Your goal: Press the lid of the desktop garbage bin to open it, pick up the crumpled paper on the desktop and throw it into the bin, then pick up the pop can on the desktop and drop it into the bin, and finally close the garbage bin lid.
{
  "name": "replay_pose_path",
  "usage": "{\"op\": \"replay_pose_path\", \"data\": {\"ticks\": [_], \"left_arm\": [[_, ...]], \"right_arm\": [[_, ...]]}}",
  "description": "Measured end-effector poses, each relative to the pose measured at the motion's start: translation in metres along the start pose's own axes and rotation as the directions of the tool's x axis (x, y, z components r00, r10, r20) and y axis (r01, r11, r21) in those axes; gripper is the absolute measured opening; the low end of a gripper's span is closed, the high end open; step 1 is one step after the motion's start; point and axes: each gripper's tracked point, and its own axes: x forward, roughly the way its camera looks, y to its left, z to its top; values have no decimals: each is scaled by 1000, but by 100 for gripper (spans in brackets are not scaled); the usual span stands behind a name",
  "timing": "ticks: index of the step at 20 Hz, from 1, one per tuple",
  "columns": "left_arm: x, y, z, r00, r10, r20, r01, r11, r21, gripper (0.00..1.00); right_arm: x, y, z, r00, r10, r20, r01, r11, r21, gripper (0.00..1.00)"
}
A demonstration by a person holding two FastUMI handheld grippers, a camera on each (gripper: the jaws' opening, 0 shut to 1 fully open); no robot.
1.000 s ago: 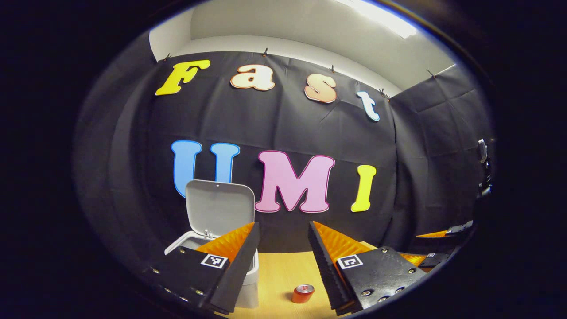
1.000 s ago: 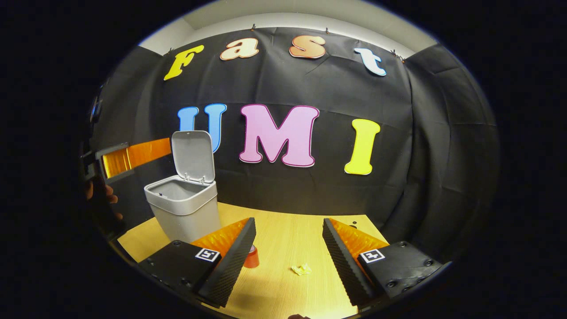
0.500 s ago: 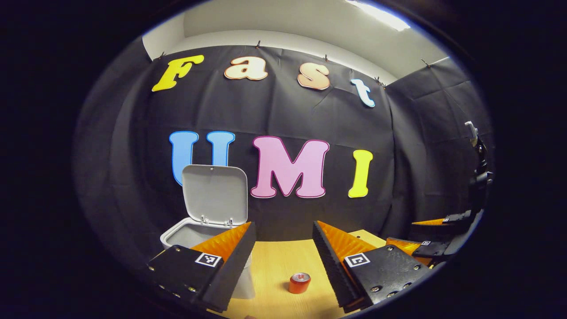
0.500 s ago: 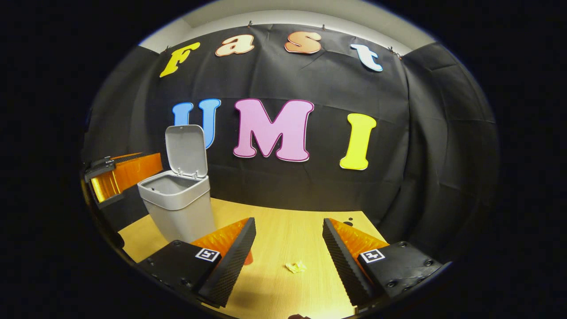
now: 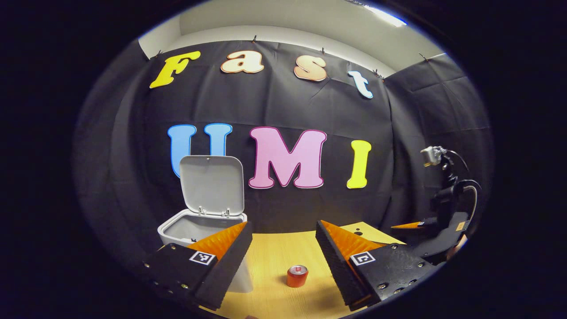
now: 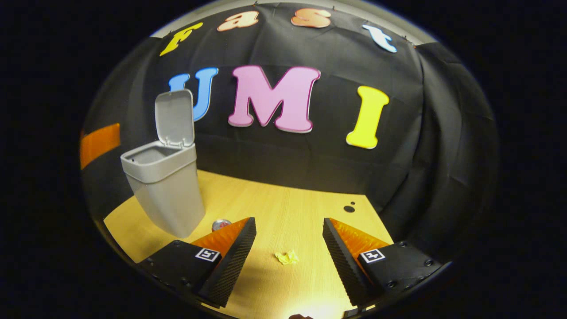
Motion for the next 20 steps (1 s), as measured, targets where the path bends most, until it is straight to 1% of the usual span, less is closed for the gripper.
{"op": "replay_pose_path", "data": {"ticks": [2, 4, 6, 8, 11, 14, 16, 18, 19, 20], "left_arm": [[-1, -1, -3, 1000, 7, -13, -7, 1000, 12, 95], [-4, -2, -9, 999, 22, -32, -22, 1000, 22, 95], [-9, -2, -13, 998, 47, -47, -47, 999, 18, 95], [-11, -6, -20, 996, 64, -69, -63, 998, 21, 95], [-15, -5, -28, 989, 109, -99, -104, 993, 51, 95], [-13, 4, -31, 981, 159, -116, -155, 987, 39, 95], [-12, 11, -38, 970, 201, -137, -199, 980, 29, 95], [-11, 18, -45, 955, 246, -166, -244, 969, 32, 95], [-10, 20, -50, 948, 263, -180, -261, 965, 33, 95], [-9, 20, -52, 943, 273, -191, -272, 962, 30, 95]], "right_arm": [[23, 0, -23, 994, 42, -100, -43, 999, -14, 98], [39, 1, -47, 979, 81, -189, -85, 996, -12, 99], [58, 4, -68, 955, 118, -272, -130, 991, -24, 99], [78, 3, -94, 926, 127, -356, -152, 987, -42, 99], [99, 3, -140, 857, 144, -494, -185, 982, -35, 99], [116, -4, -164, 818, 134, -559, -186, 982, -36, 99], [126, -5, -173, 803, 134, -581, -188, 982, -33, 99], [136, -8, -181, 798, 121, -591, -190, 980, -55, 99], [139, -8, -188, 788, 121, -603, -195, 979, -59, 99], [141, -7, -194, 773, 125, -622, -203, 978, -56, 99]]}}
